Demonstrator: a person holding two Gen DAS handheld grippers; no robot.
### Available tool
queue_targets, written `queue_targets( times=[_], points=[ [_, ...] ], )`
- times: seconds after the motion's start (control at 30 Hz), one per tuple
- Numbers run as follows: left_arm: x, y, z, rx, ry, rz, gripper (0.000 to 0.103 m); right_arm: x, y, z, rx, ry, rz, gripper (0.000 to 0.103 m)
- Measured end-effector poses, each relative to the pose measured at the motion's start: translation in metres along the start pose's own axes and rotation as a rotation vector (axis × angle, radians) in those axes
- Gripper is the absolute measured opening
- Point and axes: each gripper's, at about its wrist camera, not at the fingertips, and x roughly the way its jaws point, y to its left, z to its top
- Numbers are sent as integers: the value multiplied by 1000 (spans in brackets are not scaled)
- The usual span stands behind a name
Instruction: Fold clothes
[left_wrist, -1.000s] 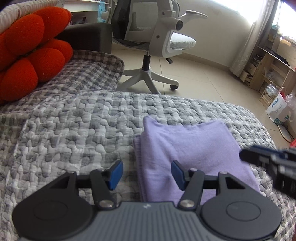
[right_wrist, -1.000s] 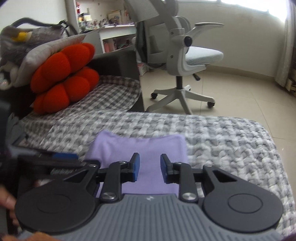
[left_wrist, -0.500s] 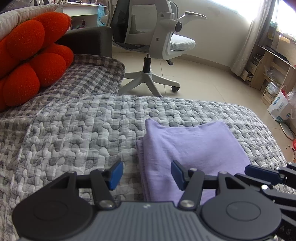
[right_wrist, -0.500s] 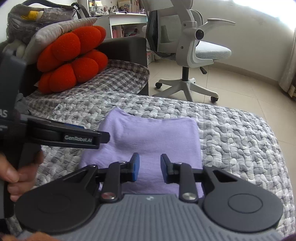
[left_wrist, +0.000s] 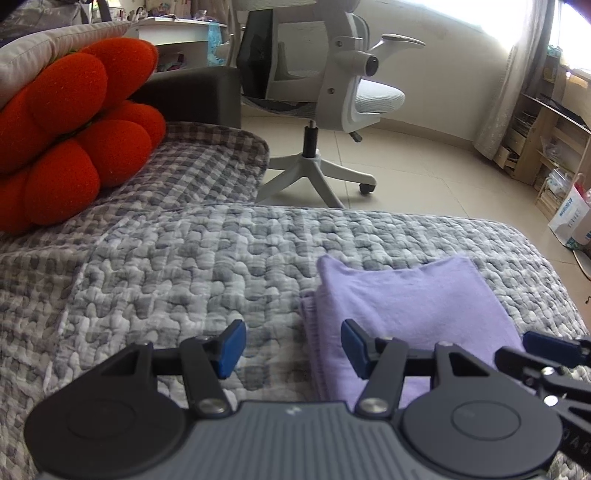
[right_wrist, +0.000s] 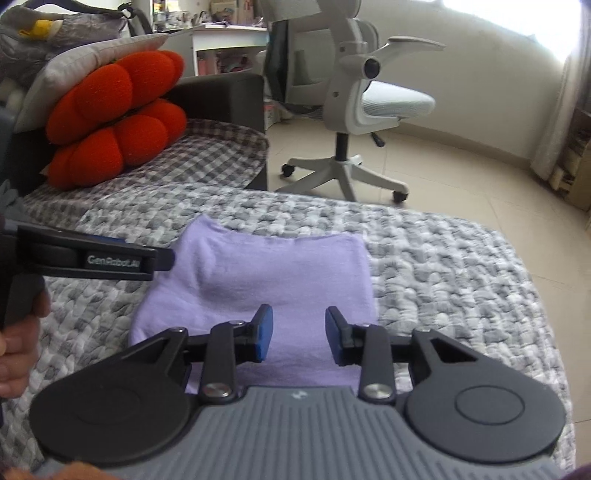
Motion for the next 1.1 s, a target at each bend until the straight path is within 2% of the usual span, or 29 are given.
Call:
queue_targets(
  times=[0.53, 0.87, 0.97, 1.1],
  points=[
    [3, 4, -1, -42, 30, -47, 55, -1, 1, -3, -26, -12, -44, 36],
    [5, 15, 4, -90, 60, -89, 34, 0, 11, -6, -70, -16, -31, 36],
    [4, 16, 6, -96, 61, -97, 32, 1, 13, -8, -69, -14, -4, 36],
    [3, 27, 10, -120, 56, -95, 30, -1, 24, -11, -93, -24, 114, 36]
  ],
)
